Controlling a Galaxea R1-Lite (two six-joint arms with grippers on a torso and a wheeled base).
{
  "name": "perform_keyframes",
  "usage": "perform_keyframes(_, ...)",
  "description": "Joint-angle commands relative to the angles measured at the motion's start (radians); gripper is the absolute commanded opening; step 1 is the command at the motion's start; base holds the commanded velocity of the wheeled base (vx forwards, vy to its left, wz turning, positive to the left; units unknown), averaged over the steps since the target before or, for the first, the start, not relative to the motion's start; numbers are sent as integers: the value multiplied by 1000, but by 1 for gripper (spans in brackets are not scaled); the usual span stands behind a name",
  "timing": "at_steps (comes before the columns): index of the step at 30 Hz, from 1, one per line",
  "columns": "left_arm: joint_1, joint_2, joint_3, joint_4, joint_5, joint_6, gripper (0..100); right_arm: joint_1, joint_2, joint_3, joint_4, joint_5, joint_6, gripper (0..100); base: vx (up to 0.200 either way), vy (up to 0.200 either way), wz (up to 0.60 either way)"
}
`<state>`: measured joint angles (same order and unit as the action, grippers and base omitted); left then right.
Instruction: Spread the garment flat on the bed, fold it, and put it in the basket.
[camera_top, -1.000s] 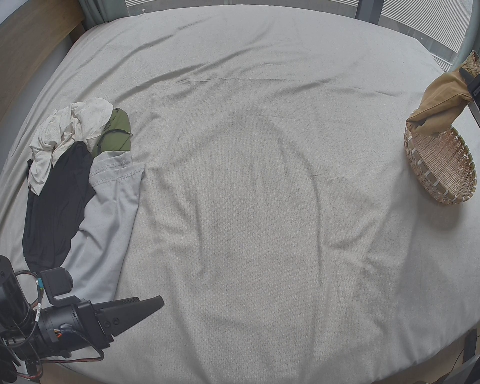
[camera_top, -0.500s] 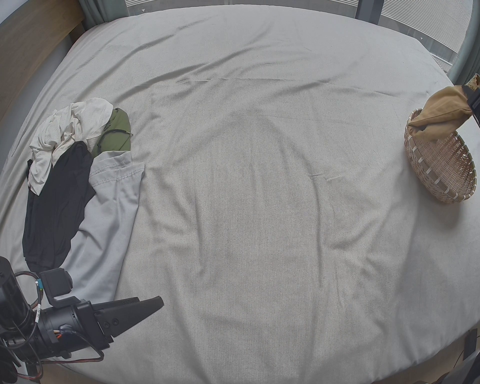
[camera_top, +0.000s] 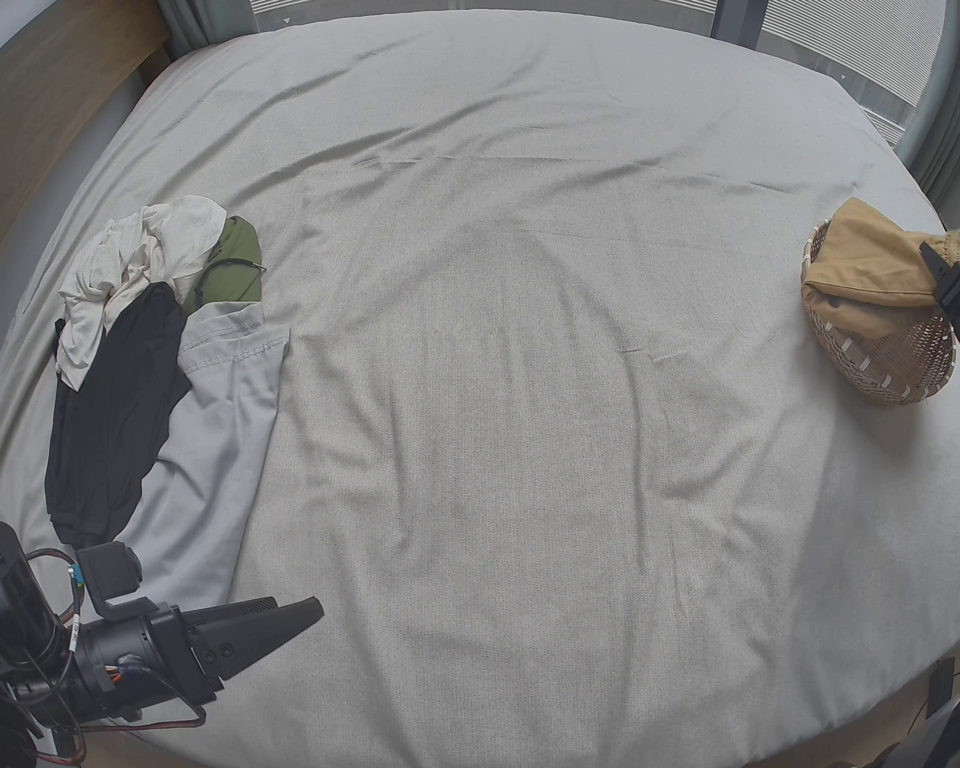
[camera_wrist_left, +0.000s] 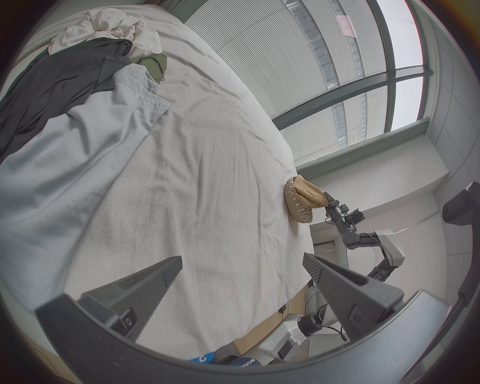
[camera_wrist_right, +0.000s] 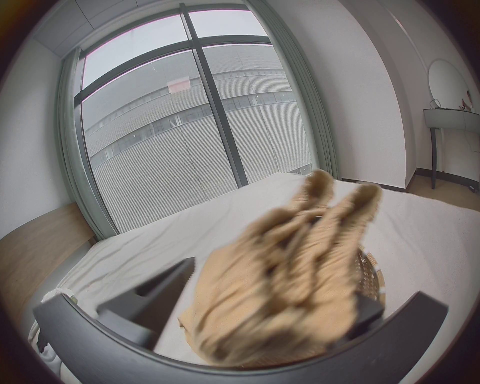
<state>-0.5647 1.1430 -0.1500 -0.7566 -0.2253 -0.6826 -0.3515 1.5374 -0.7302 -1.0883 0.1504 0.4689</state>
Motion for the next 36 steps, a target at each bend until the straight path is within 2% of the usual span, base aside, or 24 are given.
perform_keyframes(1,0,-9,1,-1,0,0,100,-21,7,92,-28,26,-3,100,0,0,0)
perform_keyframes(6,-3,-22,1,-1,-2,0,100,-11,-122,149,36,38,-6,100,0,0,0)
perform_keyframes(11,-4,-35,0,-3,-2,5,100,32,-358,123,340,51,-73,100,0,0,0)
perform_keyframes(17,-9,-98,3,-1,-3,6,100,98,-543,66,631,54,-185,100,0,0,0)
perform_keyframes(21,-35,-215,21,0,-14,11,100,220,-648,97,734,90,-210,100,0,0,0)
perform_keyframes(22,-55,-278,30,0,-25,9,100,272,-692,132,751,110,-210,100,0,0,0)
perform_keyframes(23,-55,-278,30,0,-25,9,100,272,-692,132,751,110,-210,100,0,0,0)
perform_keyframes(24,-77,-381,47,6,-46,11,100,333,-769,195,758,121,-213,100,0,0,0)
perform_keyframes(27,-77,-497,83,11,-83,15,100,384,-873,296,758,124,-222,100,0,0,0)
perform_keyframes(29,-58,-632,141,42,-103,54,100,394,-1011,422,760,144,-234,100,0,0,0)
perform_keyframes(32,-18,-720,150,129,-103,74,100,387,-1140,519,766,172,-231,100,0,0,0)
perform_keyframes(33,31,-775,150,206,-109,78,100,374,-1225,568,782,175,-231,100,0,0,0)
perform_keyframes(36,111,-865,150,296,-137,81,100,362,-1366,606,861,178,-233,100,0,0,0)
